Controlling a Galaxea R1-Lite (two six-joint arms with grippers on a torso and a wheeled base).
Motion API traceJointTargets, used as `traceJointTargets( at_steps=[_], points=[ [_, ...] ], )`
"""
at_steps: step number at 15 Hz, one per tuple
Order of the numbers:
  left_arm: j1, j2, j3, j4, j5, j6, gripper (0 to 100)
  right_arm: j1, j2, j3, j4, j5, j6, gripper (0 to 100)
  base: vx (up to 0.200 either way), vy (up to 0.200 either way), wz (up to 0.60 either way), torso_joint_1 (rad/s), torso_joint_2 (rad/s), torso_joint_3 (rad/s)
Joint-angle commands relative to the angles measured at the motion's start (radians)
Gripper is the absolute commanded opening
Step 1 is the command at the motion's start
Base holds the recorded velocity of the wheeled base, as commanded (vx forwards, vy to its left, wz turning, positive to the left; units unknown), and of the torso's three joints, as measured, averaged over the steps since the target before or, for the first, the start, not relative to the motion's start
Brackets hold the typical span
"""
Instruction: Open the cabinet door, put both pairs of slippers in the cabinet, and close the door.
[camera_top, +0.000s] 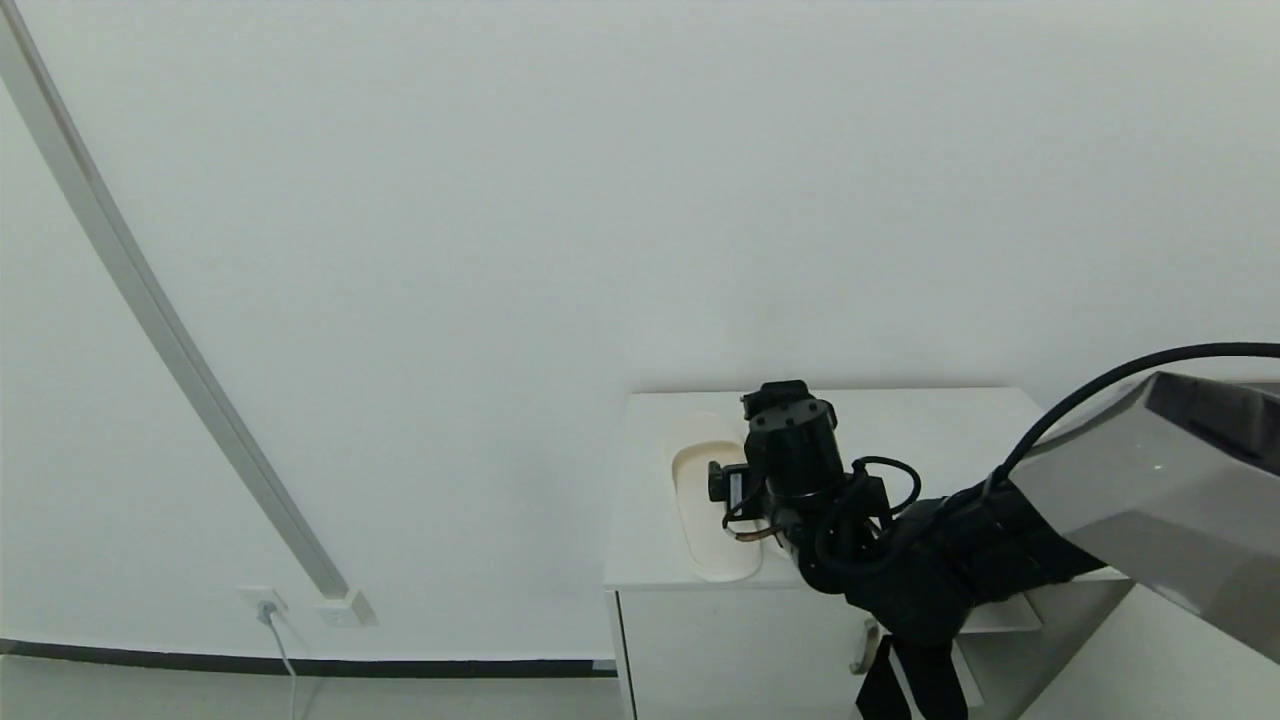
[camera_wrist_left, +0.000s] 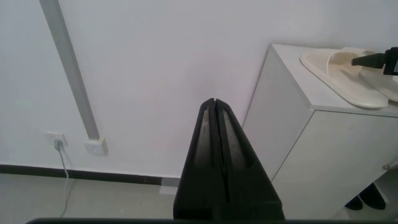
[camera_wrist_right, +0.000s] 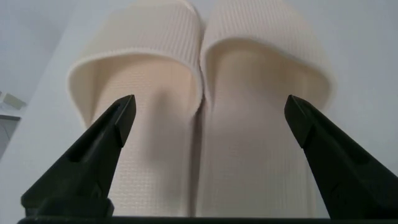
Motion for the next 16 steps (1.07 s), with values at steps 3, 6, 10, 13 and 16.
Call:
traceJointTargets(
  at_steps=[3,6,10,13,16],
  points=[
    [0.0,0.001,0.0,0.0,0.001,0.001,0,-0.023,0.126,-0.026,-0.164,0.012,-0.076,100,0.0,0.0,0.0,0.0,0.0,0.0],
    [0.0,0.001,0.0,0.0,0.001,-0.001,0,-0.043,0.175,-0.104,-0.165,0.013,-0.095,100,0.0,0.0,0.0,0.0,0.0,0.0],
    [0.0,0.001,0.0,0.0,0.002,-0.003,0,-0.054,0.196,-0.148,-0.145,0.013,-0.098,100,0.0,0.0,0.0,0.0,0.0,0.0],
    [0.0,0.001,0.0,0.0,0.002,-0.003,0,-0.061,0.209,-0.164,-0.147,0.013,-0.095,100,0.0,0.0,0.0,0.0,0.0,0.0],
    [0.0,0.001,0.0,0.0,0.002,-0.003,0,-0.064,0.215,-0.177,-0.147,0.013,-0.096,100,0.0,0.0,0.0,0.0,0.0,0.0]
  ],
)
